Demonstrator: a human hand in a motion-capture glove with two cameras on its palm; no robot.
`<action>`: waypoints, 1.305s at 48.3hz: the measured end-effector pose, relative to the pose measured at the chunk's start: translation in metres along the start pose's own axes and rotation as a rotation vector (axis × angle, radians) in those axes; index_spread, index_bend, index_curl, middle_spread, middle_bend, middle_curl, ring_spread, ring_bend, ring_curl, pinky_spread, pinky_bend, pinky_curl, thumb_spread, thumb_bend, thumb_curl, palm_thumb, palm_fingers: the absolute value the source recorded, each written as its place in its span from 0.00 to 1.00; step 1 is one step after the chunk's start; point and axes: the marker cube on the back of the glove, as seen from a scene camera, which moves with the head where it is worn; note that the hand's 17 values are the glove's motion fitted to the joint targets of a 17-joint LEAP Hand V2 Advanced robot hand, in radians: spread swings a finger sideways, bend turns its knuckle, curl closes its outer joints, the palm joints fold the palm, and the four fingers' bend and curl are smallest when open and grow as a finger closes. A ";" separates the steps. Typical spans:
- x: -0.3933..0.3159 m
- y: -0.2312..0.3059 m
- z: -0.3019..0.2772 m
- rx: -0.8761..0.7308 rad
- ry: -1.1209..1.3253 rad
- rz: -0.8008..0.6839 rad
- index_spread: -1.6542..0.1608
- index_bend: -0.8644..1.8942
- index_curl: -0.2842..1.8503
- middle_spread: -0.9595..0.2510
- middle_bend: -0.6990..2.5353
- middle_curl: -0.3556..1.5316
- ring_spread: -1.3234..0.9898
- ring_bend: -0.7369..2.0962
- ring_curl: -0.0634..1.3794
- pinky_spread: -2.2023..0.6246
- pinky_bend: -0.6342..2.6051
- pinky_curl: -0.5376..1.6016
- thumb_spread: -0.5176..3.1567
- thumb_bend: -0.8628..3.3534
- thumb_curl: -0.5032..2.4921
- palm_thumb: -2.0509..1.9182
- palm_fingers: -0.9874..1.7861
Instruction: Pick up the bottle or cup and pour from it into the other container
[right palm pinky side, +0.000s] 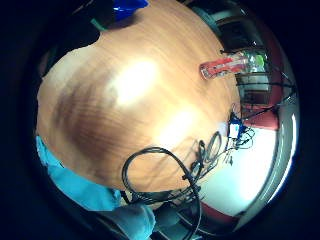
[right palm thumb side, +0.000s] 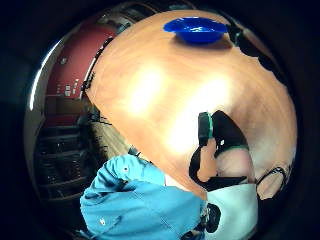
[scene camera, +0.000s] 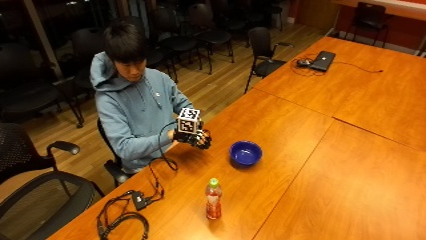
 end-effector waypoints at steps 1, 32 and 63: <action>-0.001 0.001 0.001 0.003 0.003 -0.001 0.86 0.40 0.17 0.80 0.30 0.23 0.58 0.38 0.11 0.81 0.30 0.28 0.25 0.29 0.21 0.65 0.62; 0.152 0.028 -0.046 0.298 -0.154 0.144 0.78 0.35 0.24 0.82 0.28 0.35 0.58 0.39 0.25 0.84 0.33 0.36 0.42 0.24 0.28 0.68 0.57; 0.272 0.020 -0.038 0.477 -0.515 0.242 0.74 0.36 0.23 0.82 0.27 0.34 0.62 0.42 0.26 0.85 0.41 0.39 0.40 0.20 0.30 0.70 0.42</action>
